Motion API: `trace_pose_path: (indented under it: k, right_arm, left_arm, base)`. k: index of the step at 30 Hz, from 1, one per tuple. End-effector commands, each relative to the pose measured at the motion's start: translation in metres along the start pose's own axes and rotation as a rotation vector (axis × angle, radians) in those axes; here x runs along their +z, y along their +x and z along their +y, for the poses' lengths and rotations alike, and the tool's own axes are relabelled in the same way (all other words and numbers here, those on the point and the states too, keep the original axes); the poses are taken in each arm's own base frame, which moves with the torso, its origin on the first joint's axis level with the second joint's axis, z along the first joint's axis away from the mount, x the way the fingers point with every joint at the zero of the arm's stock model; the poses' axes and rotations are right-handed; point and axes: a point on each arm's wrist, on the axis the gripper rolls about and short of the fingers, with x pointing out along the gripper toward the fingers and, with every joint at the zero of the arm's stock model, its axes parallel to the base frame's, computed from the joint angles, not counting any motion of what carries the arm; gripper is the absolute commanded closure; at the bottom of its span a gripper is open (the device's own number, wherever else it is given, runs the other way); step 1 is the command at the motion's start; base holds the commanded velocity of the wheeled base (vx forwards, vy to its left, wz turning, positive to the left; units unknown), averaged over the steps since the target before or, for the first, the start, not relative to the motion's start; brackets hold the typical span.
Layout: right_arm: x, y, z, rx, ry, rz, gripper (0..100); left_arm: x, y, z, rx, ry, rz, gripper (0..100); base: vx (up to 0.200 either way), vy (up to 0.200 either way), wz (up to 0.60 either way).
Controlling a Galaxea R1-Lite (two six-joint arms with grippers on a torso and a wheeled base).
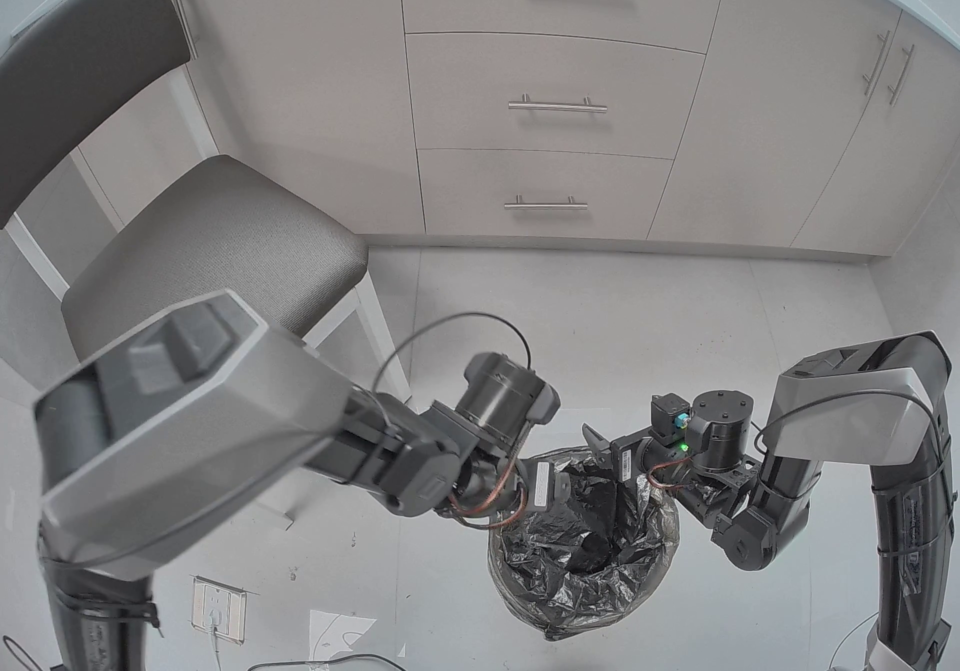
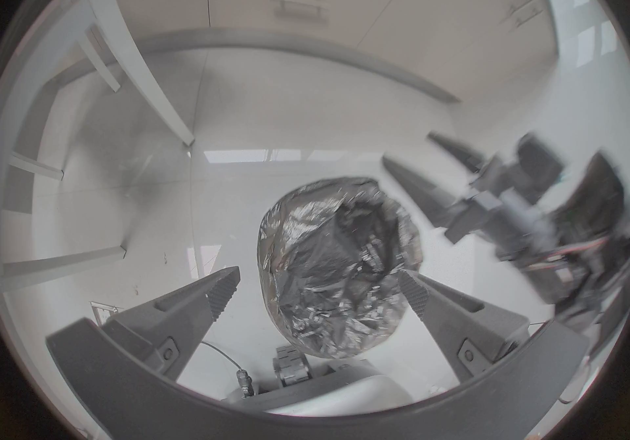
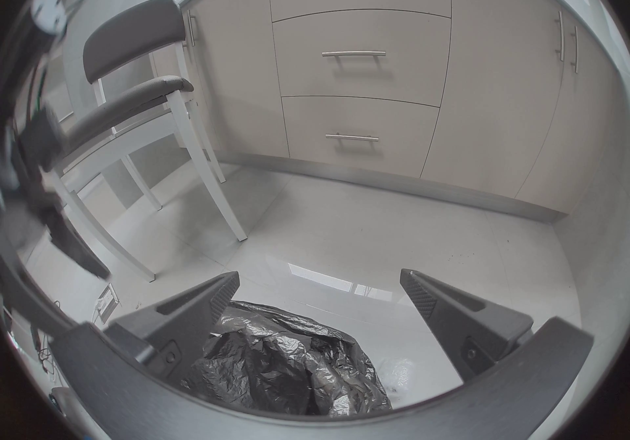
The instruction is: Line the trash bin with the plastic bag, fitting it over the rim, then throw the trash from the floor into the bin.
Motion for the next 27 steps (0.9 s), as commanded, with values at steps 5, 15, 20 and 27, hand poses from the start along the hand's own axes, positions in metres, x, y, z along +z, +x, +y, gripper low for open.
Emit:
trace_pose_path:
  k: [5,15,20,27]
  right_arm:
    - [0.001,0.001,-0.003,-0.005,0.015,-0.006,0]
    - [0.023,-0.007,-0.005,-0.008,0.024,-0.063,0]
    - [0.025,-0.008,-0.005,-0.009,0.022,-0.068,0]
    - [0.025,-0.009,-0.005,-0.012,0.019,-0.069,0]
  left_arm:
    - [0.021,-0.226,0.028,-0.085,-0.035,-0.425,0]
    - [-0.049,-0.396,0.12,0.286,-0.121,-0.817,0]
    - [-0.125,-0.428,0.125,0.375,-0.123,-0.911,0]
    - [-0.201,-0.417,0.131,0.436,-0.136,-0.967,0]
  base:
    - [0.0,0.0,0.0]
    - [0.0,0.0,0.0]
    - [0.0,0.0,0.0]
    - [0.0,0.0,0.0]
